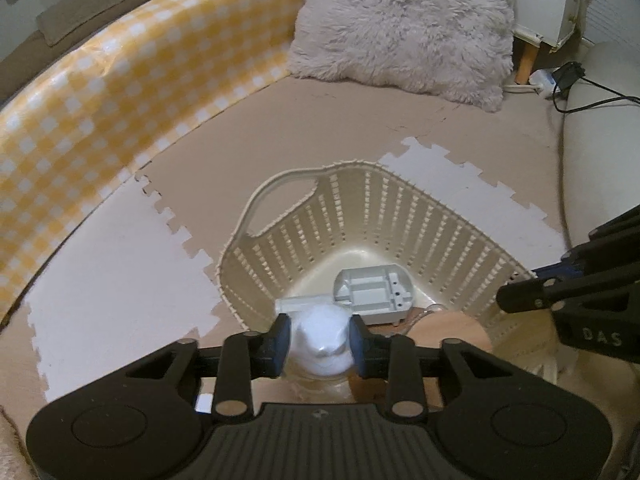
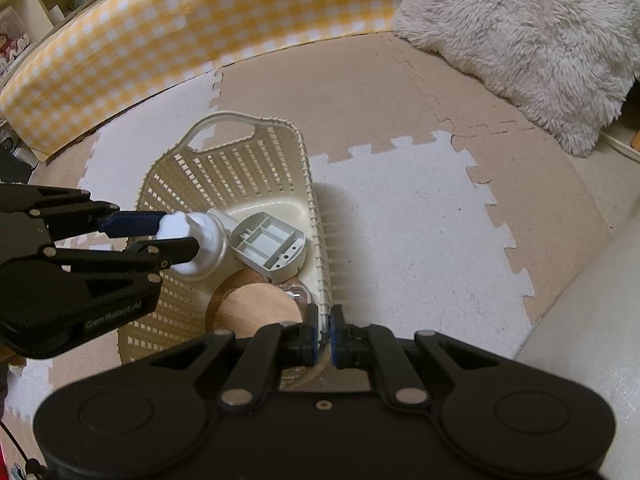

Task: Organize rigid objects
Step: 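Lower the white knob cap into the basket and release it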

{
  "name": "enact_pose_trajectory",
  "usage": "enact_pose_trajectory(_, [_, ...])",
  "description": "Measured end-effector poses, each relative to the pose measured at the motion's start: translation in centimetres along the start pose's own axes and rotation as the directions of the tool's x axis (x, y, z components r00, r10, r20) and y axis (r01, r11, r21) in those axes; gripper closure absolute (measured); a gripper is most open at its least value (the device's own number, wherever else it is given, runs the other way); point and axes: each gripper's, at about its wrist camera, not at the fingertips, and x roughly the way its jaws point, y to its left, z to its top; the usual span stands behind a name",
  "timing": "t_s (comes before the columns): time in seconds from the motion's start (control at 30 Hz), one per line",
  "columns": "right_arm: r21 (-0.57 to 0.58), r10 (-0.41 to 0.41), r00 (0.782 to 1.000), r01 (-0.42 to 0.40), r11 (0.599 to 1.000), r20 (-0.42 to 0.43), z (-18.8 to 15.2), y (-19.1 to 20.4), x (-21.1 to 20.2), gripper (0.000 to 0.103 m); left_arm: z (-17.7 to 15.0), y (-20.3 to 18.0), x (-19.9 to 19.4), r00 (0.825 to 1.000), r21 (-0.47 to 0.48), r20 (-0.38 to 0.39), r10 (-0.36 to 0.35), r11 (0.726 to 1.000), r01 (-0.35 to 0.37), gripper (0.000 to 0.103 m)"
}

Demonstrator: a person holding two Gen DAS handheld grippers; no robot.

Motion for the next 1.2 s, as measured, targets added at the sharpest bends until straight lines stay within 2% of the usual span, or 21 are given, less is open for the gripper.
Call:
enact_pose_trajectory(0.27, [-0.002, 0.001, 1.0, -0.001, 1.0, -0.001, 0.0, 0.0, 0.0, 0.097, 0.1, -0.3, -0.8, 1.0, -0.008, 0.001, -0.017, 1.0, 0.017, 0.061])
enact_pose_trajectory(0.77, [0.0, 0.001, 1.0, -0.001, 1.0, -0.001, 0.1, -0.1, 0.1, 0.097, -0.8, -1.5, -4.0, 0.994, -0.007, 0.019, -0.103, 0.995, 0.104, 0.058])
enact_pose_trajectory(0.97, [-0.004, -0.002, 1.0, 0.002, 1.0, -0.001, 0.0, -0.2, 0.0, 0.097, -1.6, -2.0, -5.6, 0.992, -0.006, 0.031, -0.122, 0.992, 0.123, 0.05])
enact_pose_trajectory(1.03, [-0.005, -0.003, 1.0, 0.003, 1.0, -0.001, 0.0, -0.2, 0.0, 0.097, -1.8, -2.0, -6.1, 0.991, -0.01, 0.039, -0.127, 0.992, 0.127, 0.045])
enact_pose_trajectory(1.1, [-0.005, -0.002, 1.0, 0.002, 1.0, -0.001, 0.0, -0.2, 0.0, 0.097, -2.3, -2.2, -6.7, 0.991, -0.013, 0.053, -0.127, 0.992, 0.128, 0.034])
enact_pose_trajectory(1.2, [-0.007, -0.004, 1.0, 0.004, 1.0, -0.001, 0.0, -0.2, 0.0, 0.097, -3.0, -2.4, -7.2, 0.988, -0.01, 0.064, -0.138, 0.99, 0.139, 0.024])
